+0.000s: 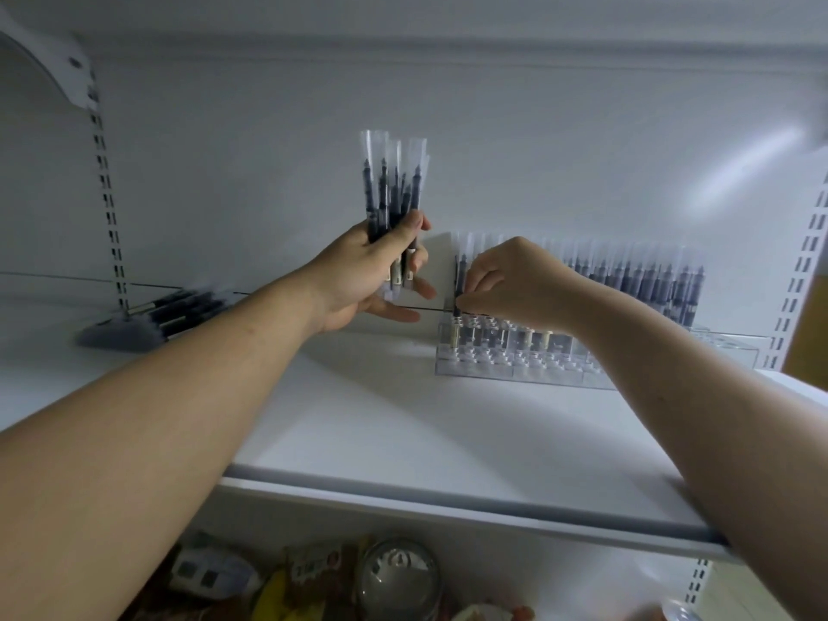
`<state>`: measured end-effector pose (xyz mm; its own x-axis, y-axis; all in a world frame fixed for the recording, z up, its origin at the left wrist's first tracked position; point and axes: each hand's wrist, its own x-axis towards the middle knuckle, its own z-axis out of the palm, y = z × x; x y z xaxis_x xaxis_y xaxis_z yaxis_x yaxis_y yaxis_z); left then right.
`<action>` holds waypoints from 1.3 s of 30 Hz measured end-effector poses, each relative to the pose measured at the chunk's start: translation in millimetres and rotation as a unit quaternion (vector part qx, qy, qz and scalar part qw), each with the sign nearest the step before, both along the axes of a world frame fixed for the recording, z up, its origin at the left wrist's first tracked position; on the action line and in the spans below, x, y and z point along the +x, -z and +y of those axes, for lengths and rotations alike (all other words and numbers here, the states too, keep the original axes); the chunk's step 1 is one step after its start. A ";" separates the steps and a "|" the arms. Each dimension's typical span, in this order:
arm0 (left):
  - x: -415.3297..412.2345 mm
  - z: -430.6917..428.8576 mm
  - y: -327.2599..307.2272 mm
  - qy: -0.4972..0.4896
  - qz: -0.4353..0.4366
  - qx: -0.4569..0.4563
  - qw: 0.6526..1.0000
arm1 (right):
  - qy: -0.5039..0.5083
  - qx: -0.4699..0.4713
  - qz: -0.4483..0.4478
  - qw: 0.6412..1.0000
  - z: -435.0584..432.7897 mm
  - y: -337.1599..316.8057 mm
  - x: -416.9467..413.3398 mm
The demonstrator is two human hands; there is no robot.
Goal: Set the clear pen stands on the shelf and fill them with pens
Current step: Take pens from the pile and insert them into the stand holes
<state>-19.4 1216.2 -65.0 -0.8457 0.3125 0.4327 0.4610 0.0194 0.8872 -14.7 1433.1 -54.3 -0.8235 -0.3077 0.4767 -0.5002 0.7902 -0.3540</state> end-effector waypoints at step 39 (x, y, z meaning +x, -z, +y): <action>-2.4 3.2 1.1 -0.062 -0.001 -0.024 0.998 | -0.060 -0.215 0.139 0.965 -0.7 -18.8 6.6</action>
